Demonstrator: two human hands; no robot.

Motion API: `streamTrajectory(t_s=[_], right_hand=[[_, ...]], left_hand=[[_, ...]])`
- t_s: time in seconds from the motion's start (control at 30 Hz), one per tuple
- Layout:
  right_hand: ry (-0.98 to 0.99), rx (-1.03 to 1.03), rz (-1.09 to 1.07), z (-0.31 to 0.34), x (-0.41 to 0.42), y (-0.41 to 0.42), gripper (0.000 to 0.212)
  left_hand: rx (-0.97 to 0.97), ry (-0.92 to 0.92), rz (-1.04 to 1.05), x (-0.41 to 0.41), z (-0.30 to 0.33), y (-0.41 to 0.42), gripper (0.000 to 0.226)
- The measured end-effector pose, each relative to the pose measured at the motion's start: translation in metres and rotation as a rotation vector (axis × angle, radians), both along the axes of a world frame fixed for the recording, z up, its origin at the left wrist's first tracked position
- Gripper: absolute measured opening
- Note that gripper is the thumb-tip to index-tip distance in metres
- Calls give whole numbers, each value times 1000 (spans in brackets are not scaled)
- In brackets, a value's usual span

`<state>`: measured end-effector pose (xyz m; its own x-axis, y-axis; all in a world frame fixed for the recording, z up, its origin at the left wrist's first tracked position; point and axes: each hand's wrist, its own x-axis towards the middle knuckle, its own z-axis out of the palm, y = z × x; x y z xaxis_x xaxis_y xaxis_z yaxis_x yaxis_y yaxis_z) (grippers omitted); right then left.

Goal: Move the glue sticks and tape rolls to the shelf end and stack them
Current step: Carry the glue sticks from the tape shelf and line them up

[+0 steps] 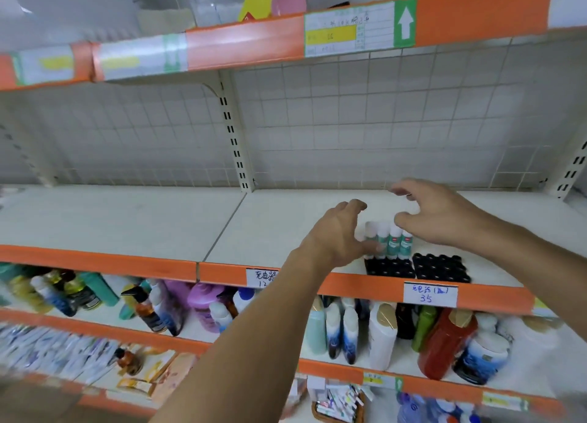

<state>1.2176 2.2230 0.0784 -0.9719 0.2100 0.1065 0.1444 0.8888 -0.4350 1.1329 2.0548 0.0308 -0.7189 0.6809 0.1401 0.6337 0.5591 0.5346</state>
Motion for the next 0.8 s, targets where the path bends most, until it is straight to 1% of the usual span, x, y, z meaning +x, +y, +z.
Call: streamTrajectory(t_s=[0.1,0.23,0.37,0.47,0.57,0.8], right_hand=[[36,81,109,15,-14,-35,50],[-17,156,258,12,-41,-92,49],[-144,242,414,-1,-65,-150,59],[-205,296,533,-10,-82,-194,64],[-249,328,623,-16,-99,-239,67],[-266,391,807,-23,-134,-342,53]], left_hand=[[-108,109,50,-4,8,-36,73],[-382,235,242,-10,15,-100,63],[-550,156,465,-11,13,-172,62],[-593,74,608,-12,11,-225,64],[-593,29,706,-10,11,-275,65],[-589,12,848,-13,17,-366,65]])
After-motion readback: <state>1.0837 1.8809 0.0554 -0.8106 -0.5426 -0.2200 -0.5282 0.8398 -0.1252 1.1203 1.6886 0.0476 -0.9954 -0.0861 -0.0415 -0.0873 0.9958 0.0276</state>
